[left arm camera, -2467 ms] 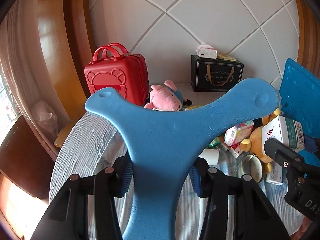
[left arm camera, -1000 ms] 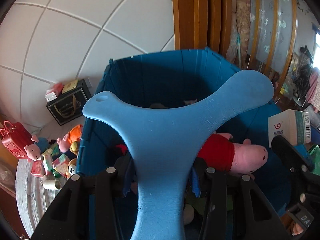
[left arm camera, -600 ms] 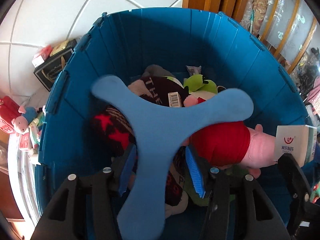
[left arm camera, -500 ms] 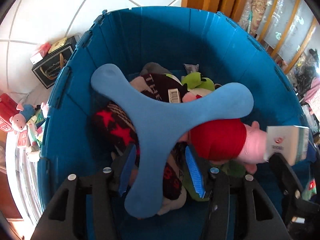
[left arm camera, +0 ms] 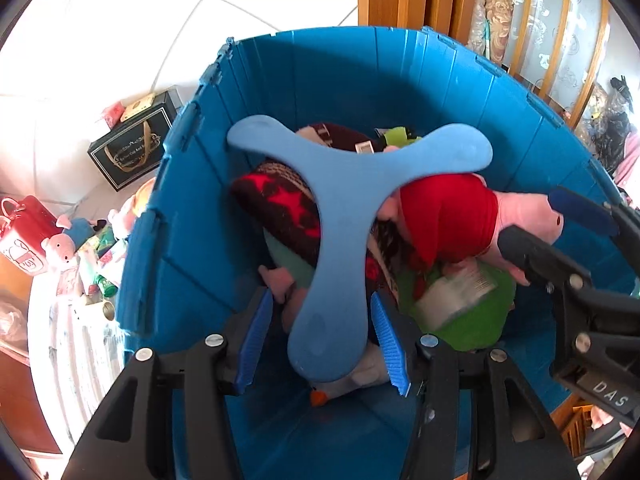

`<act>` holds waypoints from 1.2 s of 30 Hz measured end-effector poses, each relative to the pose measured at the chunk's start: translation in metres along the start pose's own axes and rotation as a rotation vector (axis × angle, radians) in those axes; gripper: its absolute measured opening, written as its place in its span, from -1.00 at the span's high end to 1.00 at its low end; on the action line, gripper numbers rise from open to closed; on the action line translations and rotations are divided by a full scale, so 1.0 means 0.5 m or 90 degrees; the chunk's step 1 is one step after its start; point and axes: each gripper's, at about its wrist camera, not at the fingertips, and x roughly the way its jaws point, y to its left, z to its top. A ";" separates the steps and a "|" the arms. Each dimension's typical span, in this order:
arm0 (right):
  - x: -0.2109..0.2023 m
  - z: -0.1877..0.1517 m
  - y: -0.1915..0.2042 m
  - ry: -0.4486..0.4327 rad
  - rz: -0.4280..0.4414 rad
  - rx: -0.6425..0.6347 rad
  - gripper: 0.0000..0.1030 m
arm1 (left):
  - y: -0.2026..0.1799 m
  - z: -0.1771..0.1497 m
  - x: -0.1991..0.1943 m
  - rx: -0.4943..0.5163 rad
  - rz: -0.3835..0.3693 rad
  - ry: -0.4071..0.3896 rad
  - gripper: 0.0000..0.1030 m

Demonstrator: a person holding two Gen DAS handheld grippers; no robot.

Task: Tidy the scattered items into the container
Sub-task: 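Open both tools to drop the blue toy and white box into the crate, then move both tools back over the remaining items on the table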

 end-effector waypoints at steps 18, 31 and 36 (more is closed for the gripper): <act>-0.123 -0.069 -0.003 -0.066 -0.005 0.049 -0.57 | -0.005 -0.061 -0.105 -0.018 -0.037 -0.105 0.02; -0.126 -0.061 0.077 -0.139 0.114 -0.001 -0.76 | 0.086 -0.134 -0.191 -0.138 0.099 -0.233 -0.36; -0.128 -0.048 0.139 -0.145 0.141 -0.022 -0.77 | 0.161 -0.177 -0.211 -0.188 0.104 -0.232 -0.36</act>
